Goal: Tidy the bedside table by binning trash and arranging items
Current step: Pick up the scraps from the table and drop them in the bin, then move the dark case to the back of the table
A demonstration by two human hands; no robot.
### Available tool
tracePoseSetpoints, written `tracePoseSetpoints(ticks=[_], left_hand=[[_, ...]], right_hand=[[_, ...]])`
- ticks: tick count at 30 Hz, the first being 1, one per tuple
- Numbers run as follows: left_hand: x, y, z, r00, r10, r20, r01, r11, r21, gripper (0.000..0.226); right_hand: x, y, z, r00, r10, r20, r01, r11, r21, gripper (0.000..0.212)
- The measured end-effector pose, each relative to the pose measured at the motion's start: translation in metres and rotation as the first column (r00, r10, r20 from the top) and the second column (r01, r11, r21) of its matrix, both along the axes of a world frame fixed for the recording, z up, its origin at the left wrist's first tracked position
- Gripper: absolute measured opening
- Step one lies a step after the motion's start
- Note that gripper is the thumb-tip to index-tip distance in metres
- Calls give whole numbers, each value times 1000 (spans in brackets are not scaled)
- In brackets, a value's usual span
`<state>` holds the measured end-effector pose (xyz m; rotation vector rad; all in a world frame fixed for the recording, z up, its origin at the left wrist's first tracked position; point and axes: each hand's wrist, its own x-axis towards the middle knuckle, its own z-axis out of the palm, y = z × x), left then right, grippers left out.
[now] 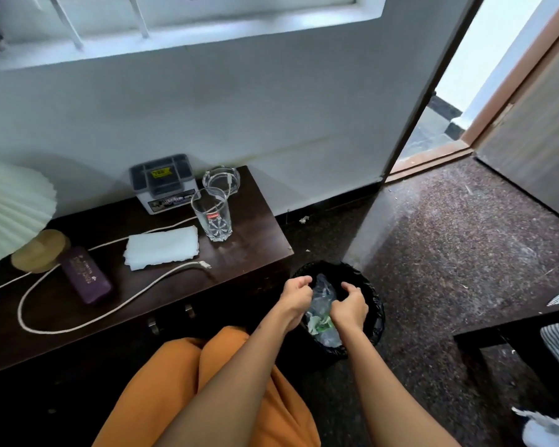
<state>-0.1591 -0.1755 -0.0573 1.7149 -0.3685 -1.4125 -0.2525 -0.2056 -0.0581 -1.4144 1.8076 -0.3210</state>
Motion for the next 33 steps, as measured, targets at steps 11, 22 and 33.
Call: tracePoseSetpoints(ticks=[11, 22, 33], left_hand=[[92, 70, 44, 939, 290, 183, -284, 957, -59, 41], [189, 180, 61, 705, 702, 103, -688, 712, -141, 29], [255, 250, 57, 607, 783, 139, -773, 622, -125, 13]], right_hand=[[98, 44, 56, 981, 134, 138, -109, 978, -176, 49], [198, 109, 88, 898, 391, 204, -329, 902, -279, 42], [272, 174, 83, 770, 604, 204, -549, 791, -271, 36]])
